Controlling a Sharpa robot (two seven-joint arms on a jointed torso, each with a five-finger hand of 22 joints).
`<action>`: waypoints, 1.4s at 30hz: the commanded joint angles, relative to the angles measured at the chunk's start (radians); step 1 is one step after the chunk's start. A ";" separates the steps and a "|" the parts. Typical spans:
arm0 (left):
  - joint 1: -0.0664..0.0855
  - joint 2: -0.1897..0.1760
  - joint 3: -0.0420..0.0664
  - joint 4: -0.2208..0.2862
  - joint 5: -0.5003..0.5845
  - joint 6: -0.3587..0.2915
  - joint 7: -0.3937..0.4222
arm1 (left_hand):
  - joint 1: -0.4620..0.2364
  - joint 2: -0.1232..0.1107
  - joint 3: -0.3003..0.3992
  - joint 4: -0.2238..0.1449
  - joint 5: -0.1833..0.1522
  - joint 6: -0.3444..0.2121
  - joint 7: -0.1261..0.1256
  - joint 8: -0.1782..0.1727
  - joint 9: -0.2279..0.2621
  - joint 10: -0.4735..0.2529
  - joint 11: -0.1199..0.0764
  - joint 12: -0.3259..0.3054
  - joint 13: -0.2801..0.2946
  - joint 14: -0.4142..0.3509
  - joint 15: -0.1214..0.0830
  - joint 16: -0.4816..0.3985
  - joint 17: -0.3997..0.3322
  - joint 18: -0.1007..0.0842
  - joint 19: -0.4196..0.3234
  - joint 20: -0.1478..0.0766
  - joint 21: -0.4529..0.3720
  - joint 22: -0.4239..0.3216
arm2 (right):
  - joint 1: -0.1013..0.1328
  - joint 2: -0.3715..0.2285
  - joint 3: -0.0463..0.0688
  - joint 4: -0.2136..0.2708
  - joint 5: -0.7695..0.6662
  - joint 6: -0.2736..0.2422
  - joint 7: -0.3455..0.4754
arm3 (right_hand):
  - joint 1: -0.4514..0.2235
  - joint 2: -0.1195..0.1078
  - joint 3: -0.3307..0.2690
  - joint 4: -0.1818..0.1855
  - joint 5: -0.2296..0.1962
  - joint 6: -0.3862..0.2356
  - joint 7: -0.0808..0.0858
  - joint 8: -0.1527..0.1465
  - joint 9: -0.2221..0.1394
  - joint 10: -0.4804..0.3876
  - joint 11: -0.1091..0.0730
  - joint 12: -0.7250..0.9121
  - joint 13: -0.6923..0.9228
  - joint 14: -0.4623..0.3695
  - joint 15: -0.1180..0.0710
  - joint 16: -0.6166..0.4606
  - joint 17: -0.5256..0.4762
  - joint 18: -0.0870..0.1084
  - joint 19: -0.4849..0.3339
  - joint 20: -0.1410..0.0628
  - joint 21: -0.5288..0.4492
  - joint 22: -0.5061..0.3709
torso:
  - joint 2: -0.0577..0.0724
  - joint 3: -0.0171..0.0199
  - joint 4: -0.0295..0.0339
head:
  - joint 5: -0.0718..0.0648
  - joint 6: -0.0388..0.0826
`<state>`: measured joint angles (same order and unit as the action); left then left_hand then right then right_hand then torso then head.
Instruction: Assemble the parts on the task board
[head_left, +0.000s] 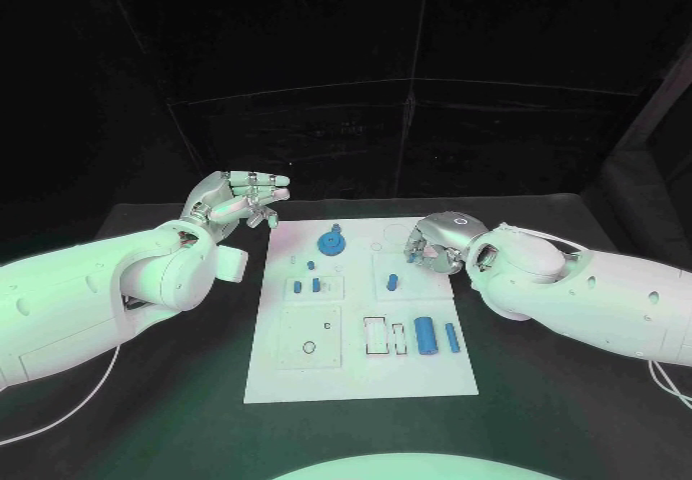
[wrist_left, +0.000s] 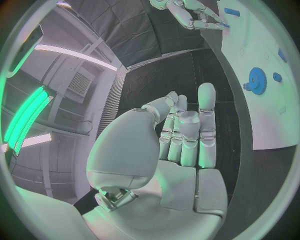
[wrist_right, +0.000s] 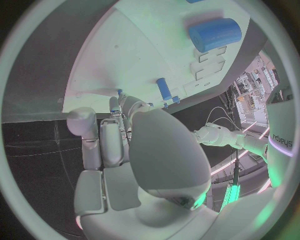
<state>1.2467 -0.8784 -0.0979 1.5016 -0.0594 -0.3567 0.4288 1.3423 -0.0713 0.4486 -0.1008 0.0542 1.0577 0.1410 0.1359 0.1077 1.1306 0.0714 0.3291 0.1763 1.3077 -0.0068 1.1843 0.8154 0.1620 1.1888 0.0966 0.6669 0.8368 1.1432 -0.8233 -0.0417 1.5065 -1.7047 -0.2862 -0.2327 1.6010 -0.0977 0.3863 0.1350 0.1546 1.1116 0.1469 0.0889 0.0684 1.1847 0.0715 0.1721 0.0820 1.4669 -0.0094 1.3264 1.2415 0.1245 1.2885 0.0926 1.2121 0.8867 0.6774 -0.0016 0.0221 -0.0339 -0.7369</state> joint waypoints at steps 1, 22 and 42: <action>0.001 0.000 0.001 -0.002 0.004 0.013 0.004 | 0.004 0.008 -0.007 -0.001 0.002 -0.004 0.006 0.004 -0.001 -0.008 0.001 0.005 0.001 -0.008 0.001 -0.003 -0.002 0.020 -0.005 0.000 -0.002 -0.001 | 0.003 -0.010 0.001 0.020 0.005 -0.049 -0.009 | -0.017 -0.006 0.017 -0.007 -0.005 0.006 0.000 -0.008 0.002 0.008 0.002 -0.008 -0.002 0.042 -0.002 0.000 -0.002 0.000 0.006 0.001 0.007 0.002 | 0.000 -0.0004 0.0007 | 0.000 0.000; 0.001 0.010 0.001 -0.011 0.004 0.022 -0.004 | 0.004 0.008 -0.009 -0.002 0.002 -0.006 0.007 0.004 -0.002 -0.013 0.002 0.007 0.002 -0.010 0.002 -0.005 -0.005 0.020 -0.005 0.001 -0.004 -0.002 | 0.030 -0.008 0.031 0.233 0.063 -0.039 -0.013 | -0.054 -0.014 0.048 -0.024 -0.009 0.011 0.000 -0.010 0.003 0.012 0.002 -0.008 -0.003 0.043 -0.002 0.004 0.000 -0.001 0.007 0.001 0.009 0.005 | 0.000 -0.0024 0.0027 | 0.037 -0.007; 0.002 0.023 0.001 -0.012 0.004 0.023 -0.006 | 0.004 0.008 -0.009 -0.002 0.002 -0.007 0.007 0.004 -0.003 -0.016 0.003 0.009 0.003 -0.012 0.003 -0.006 -0.006 0.020 -0.006 0.001 -0.005 -0.002 | -0.023 0.164 -0.002 0.159 0.031 0.012 0.014 | -0.063 -0.011 0.055 -0.027 -0.008 0.013 0.000 -0.010 0.003 0.013 0.002 -0.008 -0.003 0.044 -0.002 0.007 0.003 -0.001 0.008 0.000 0.011 0.008 | 0.002 -0.0016 0.0003 | 0.102 -0.040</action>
<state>1.2471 -0.8570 -0.0982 1.4897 -0.0586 -0.3446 0.4197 1.3423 -0.0714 0.4459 -0.1036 0.0542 1.0541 0.1446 0.1359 0.1066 1.1200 0.0751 0.3329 0.1780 1.3042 -0.0033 1.1843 0.8093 0.1619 1.1888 0.0966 0.6669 0.8359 1.1215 -0.6640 -0.0437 1.6688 -1.6540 -0.2927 -0.2337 1.5469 -0.1076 0.4352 0.1106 0.1489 1.1179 0.1467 0.0802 0.0699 1.1919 0.0714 0.1653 0.0798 1.4669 -0.0092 1.3301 1.2435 0.1245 1.2884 0.0926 1.2168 0.8947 0.6790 -0.0035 0.0239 0.0650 -0.7748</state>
